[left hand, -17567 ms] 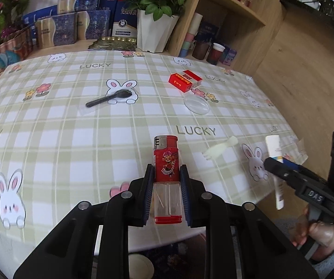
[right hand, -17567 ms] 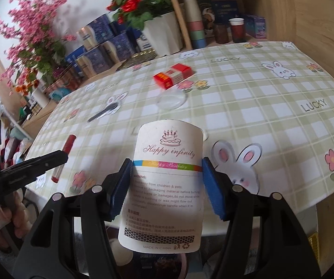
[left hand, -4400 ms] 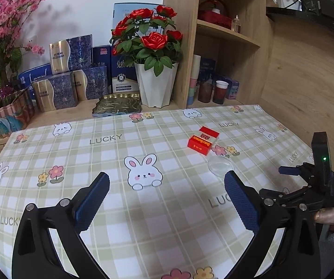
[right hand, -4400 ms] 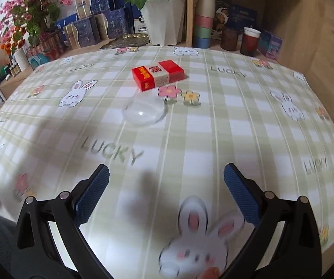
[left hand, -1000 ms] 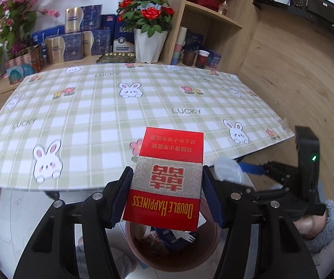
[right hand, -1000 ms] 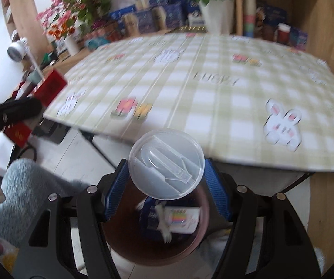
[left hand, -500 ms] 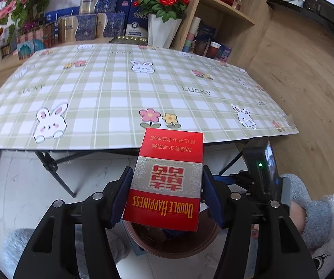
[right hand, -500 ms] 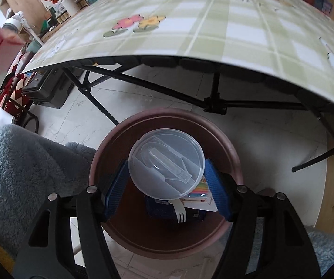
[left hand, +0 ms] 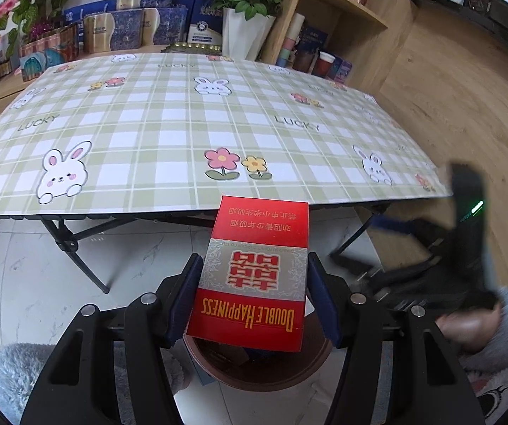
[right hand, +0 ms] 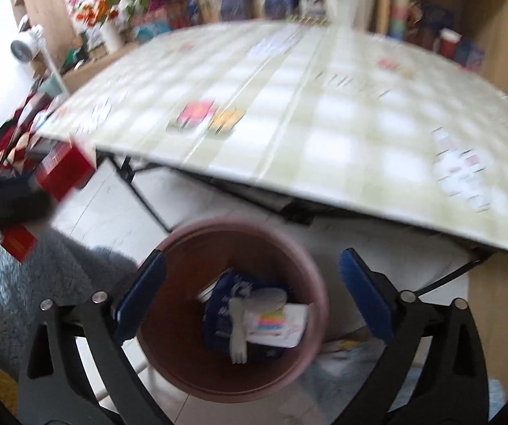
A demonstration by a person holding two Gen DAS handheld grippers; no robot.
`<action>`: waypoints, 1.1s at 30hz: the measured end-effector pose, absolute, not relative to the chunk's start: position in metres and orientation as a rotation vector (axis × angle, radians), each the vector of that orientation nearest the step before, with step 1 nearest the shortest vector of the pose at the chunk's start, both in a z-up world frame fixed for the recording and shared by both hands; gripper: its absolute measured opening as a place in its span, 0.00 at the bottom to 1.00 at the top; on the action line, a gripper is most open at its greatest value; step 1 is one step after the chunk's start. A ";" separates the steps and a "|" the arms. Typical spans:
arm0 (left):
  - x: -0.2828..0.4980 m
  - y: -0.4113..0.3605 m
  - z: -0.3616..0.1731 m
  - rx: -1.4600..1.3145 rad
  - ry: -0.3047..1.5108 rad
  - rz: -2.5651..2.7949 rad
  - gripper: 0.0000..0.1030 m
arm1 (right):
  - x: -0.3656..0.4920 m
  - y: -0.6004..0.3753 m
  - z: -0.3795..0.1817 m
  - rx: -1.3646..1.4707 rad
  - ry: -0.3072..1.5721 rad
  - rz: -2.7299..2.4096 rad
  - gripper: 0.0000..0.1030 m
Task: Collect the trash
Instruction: 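Carry the red box over the bin and open the left tool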
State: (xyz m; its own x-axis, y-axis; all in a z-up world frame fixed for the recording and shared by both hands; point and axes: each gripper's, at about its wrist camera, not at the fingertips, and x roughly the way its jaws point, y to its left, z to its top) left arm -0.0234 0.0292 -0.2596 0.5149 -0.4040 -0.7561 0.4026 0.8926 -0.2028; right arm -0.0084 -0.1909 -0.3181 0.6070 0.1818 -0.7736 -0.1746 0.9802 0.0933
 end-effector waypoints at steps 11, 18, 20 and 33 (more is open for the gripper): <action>-0.014 -0.018 -0.305 0.186 0.972 -0.533 0.56 | -0.014 -0.250 -0.263 0.068 0.752 0.059 0.94; -0.009 -0.038 -0.345 0.310 1.037 -0.534 0.56 | -0.022 -0.259 -0.258 0.056 0.743 0.029 0.94; -0.008 -0.042 -0.352 0.327 1.052 -0.542 0.56 | -0.024 -0.262 -0.258 0.061 0.742 0.022 0.94; -0.005 -0.044 -0.339 0.316 1.033 -0.551 0.68 | -0.025 -0.263 -0.253 0.039 0.750 -0.023 0.94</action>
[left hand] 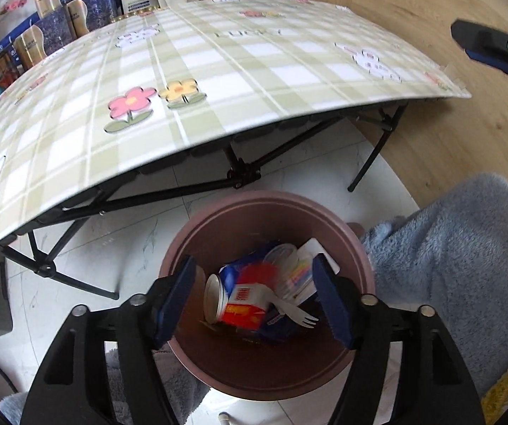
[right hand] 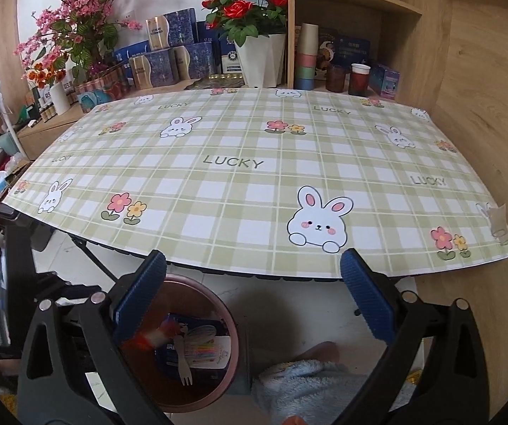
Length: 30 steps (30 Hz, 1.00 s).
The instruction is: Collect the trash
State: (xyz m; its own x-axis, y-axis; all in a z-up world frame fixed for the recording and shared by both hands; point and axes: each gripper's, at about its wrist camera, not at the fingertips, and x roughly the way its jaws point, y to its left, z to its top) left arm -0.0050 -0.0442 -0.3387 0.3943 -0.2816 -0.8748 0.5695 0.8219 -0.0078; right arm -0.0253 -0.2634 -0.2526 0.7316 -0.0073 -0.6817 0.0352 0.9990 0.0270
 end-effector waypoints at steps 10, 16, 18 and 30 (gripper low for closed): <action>-0.009 -0.034 -0.254 0.256 0.841 -0.459 0.91 | -0.026 -0.260 -0.216 0.038 0.701 -0.035 0.94; -0.008 -0.025 -0.188 0.242 0.690 -0.373 0.94 | -0.028 -0.257 -0.176 0.048 0.639 -0.033 0.94; -0.008 -0.022 -0.164 0.241 0.639 -0.332 0.94 | -0.029 -0.255 -0.164 0.046 0.617 -0.026 0.94; -0.022 0.005 -0.054 0.167 0.440 -0.253 0.94 | -0.028 -0.242 -0.106 0.007 0.533 -0.012 0.94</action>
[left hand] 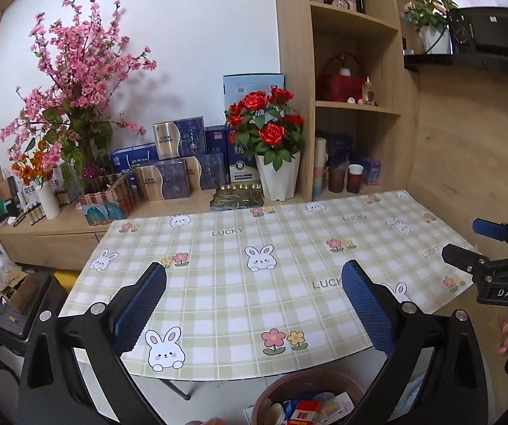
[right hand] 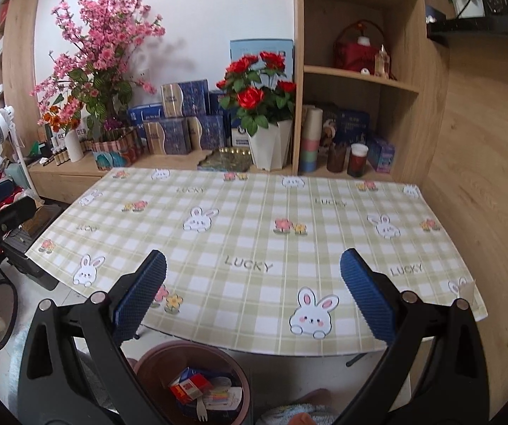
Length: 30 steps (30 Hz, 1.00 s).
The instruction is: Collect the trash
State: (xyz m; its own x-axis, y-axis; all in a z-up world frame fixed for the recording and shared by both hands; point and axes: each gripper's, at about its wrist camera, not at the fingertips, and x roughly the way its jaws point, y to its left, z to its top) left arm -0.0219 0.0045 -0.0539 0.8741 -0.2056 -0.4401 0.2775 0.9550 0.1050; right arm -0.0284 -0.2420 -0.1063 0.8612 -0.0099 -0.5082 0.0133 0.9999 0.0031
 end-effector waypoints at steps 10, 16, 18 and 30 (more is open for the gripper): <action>-0.031 0.010 -0.030 0.167 0.388 -0.182 0.94 | -0.032 -0.242 -0.088 0.003 0.494 -0.021 0.94; -0.035 0.010 -0.024 0.166 0.381 -0.168 0.94 | -0.034 -0.244 -0.089 0.009 0.502 -0.027 0.94; -0.038 0.009 -0.023 0.173 0.372 -0.167 0.94 | -0.035 -0.244 -0.088 0.011 0.501 -0.023 0.94; -0.044 0.007 -0.017 0.207 0.350 -0.146 0.94 | -0.037 -0.241 -0.082 -0.010 0.487 -0.028 0.94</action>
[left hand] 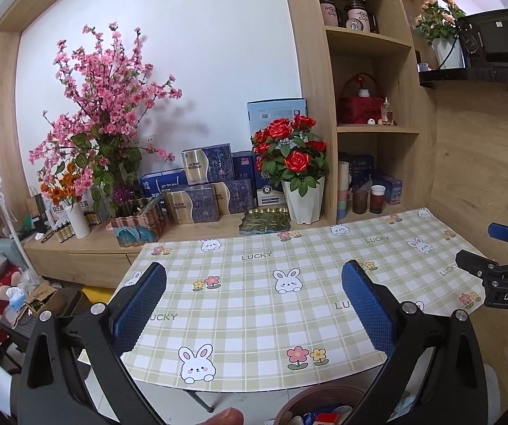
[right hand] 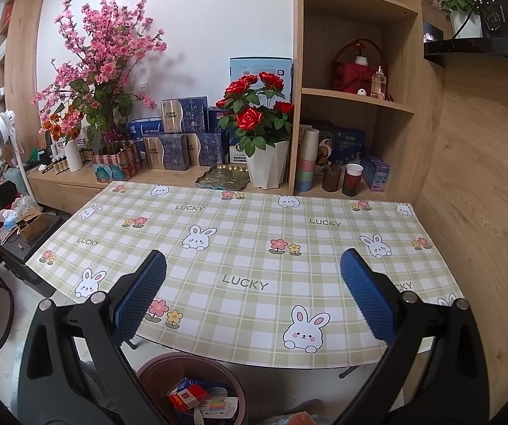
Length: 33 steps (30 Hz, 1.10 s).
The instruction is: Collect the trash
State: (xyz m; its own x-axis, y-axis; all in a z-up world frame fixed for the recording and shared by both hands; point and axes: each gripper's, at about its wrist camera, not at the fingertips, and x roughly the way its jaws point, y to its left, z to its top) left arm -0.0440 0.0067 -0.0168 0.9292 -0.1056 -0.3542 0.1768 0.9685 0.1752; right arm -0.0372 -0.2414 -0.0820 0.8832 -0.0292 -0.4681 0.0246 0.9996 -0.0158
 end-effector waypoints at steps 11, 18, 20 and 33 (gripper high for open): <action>-0.045 0.005 -0.018 0.214 0.359 -0.144 0.94 | -0.037 -0.241 -0.081 -0.010 0.487 -0.029 0.94; -0.048 0.003 -0.019 0.223 0.350 -0.151 0.94 | -0.038 -0.240 -0.081 -0.008 0.489 -0.029 0.94; -0.050 0.003 -0.019 0.223 0.347 -0.155 0.94 | -0.038 -0.240 -0.081 -0.008 0.487 -0.029 0.94; -0.052 0.002 -0.020 0.243 0.339 -0.150 0.94 | -0.040 -0.239 -0.080 -0.011 0.492 -0.028 0.94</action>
State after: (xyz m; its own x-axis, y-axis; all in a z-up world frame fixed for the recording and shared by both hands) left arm -0.0521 0.0015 -0.0198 0.9323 -0.1042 -0.3463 0.1853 0.9599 0.2101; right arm -0.0400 -0.2391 -0.0799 0.8809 -0.0300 -0.4724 0.0245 0.9995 -0.0178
